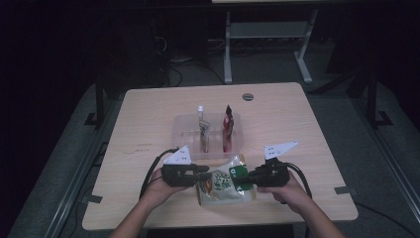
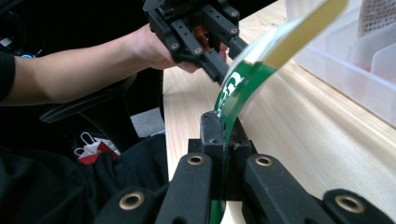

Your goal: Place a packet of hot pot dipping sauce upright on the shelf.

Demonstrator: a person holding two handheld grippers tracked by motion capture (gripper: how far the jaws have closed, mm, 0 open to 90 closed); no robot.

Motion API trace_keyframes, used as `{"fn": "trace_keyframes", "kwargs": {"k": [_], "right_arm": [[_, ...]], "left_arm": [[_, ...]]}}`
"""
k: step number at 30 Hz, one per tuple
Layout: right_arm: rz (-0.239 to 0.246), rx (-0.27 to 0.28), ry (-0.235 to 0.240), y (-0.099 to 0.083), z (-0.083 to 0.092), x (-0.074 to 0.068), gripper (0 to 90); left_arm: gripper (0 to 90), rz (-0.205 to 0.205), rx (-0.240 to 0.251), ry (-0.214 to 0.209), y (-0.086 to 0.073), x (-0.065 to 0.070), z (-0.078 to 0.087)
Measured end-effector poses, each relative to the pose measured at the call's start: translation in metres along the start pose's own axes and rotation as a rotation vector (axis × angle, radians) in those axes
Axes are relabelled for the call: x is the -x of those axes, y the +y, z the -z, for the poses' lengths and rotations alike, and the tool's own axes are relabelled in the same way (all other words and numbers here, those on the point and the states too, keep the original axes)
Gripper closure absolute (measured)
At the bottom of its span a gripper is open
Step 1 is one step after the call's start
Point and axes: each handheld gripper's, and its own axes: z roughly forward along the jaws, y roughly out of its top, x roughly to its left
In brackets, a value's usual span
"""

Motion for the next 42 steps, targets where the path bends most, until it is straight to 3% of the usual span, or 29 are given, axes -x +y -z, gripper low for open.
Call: {"fn": "trace_keyframes", "kwargs": {"k": [8,15,21,28,35,42], "right_arm": [[0.021,0.054,-0.010,0.005,0.009,-0.005,90.0],[0.040,0.083,-0.013,0.014,0.016,-0.010,90.0],[0.072,0.110,-0.015,0.027,0.017,-0.014,90.0],[0.100,0.145,-0.017,0.038,0.018,-0.015,90.0],[0.107,0.151,-0.013,0.045,0.017,-0.018,90.0],[0.135,0.169,0.004,0.056,0.011,-0.021,90.0]], "left_arm": [[40.4,0.025,-0.041,0.022,-0.008,0.003,0.011],[25.8,0.077,-0.084,0.041,-0.018,0.003,0.027],[21.9,0.115,-0.077,0.079,-0.030,0.004,0.044],[18.4,0.116,-0.098,0.114,-0.045,0.003,0.057],[18.2,0.142,-0.096,0.142,-0.052,-0.004,0.060],[18.2,0.150,-0.102,0.143,-0.055,-0.009,0.061]]}}
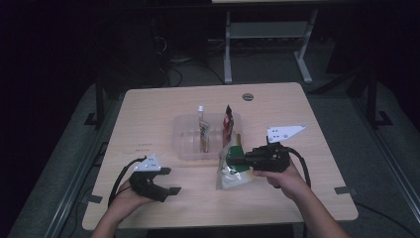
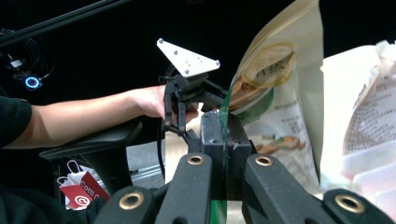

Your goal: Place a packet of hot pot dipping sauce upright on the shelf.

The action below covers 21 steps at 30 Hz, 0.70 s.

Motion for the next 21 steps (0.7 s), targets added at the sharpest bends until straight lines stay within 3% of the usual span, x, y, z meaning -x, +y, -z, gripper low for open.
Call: {"fn": "trace_keyframes", "kwargs": {"k": [6,21], "right_arm": [[0.025,0.004,0.017,0.013,-0.012,0.001,89.9],[0.083,-0.044,0.039,0.050,-0.044,0.006,89.9]], "left_arm": [[18.2,-0.002,-0.004,0.003,0.000,-0.001,0.000],[18.4,0.023,0.008,0.020,-0.003,-0.011,0.005]]}}
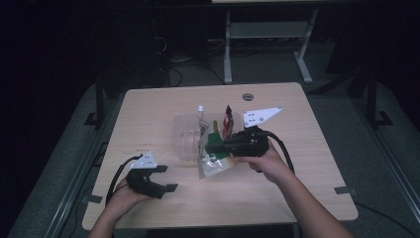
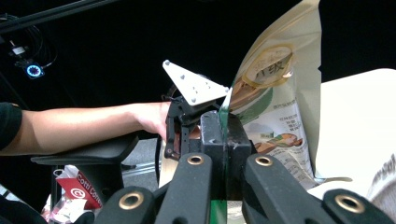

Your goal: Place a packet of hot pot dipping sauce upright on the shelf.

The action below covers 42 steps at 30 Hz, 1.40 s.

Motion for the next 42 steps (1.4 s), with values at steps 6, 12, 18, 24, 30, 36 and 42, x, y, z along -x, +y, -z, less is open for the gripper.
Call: {"fn": "trace_keyframes", "kwargs": {"k": [6,12,18,24,30,36,42], "right_arm": [[0.008,-0.011,-0.002,0.017,-0.012,0.004,89.9],[0.019,-0.002,-0.014,0.031,-0.022,0.014,89.9],[0.012,0.008,-0.038,0.042,-0.032,0.026,89.9],[-0.004,0.002,-0.074,0.051,-0.041,0.041,89.9],[-0.035,-0.011,-0.109,0.051,-0.048,0.057,89.9],[-0.064,-0.032,-0.139,0.045,-0.053,0.069,89.8],[-0.084,-0.056,-0.160,0.037,-0.058,0.075,89.8]], "left_arm": [[18.4,0.000,0.003,0.004,0.000,-0.002,0.001],[18.2,0.000,0.006,0.003,-0.001,-0.002,0.001],[18.0,0.002,0.009,0.002,-0.001,-0.002,0.000],[17.9,0.001,0.009,0.000,-0.001,-0.002,0.000],[17.9,-0.002,0.003,-0.004,-0.001,-0.003,0.000],[17.9,-0.005,-0.002,-0.008,-0.001,-0.003,0.000],[17.9,-0.004,-0.003,-0.015,-0.001,-0.001,-0.002]]}}
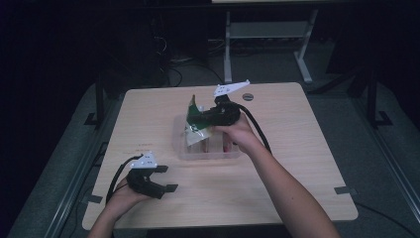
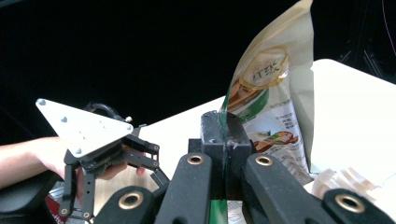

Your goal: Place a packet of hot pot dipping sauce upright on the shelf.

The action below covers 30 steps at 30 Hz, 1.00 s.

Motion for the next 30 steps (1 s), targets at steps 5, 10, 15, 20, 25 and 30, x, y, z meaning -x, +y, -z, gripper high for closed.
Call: {"fn": "trace_keyframes", "kwargs": {"k": [5,10,15,20,25,30], "right_arm": [[-0.010,-0.019,-0.010,-0.006,-0.005,0.003,89.6],[-0.012,-0.043,-0.020,-0.010,-0.008,0.005,89.6],[-0.013,-0.051,-0.027,-0.013,-0.010,0.006,89.3],[-0.016,-0.049,-0.025,-0.013,-0.010,0.007,87.9],[-0.004,-0.054,-0.032,-0.012,-0.011,0.004,83.3],[-0.003,-0.043,-0.030,-0.009,-0.005,0.004,79.9]], "left_arm": [[17.9,-0.004,-0.006,-0.003,0.000,0.000,-0.001],[17.9,-0.003,-0.012,-0.005,0.000,0.000,-0.001],[17.8,-0.005,-0.017,-0.008,0.000,0.001,-0.002],[17.7,-0.004,-0.019,-0.011,0.000,0.001,-0.002],[17.7,-0.006,-0.021,-0.010,0.000,0.001,-0.002],[17.7,-0.005,-0.021,-0.011,0.000,0.001,-0.002]]}}
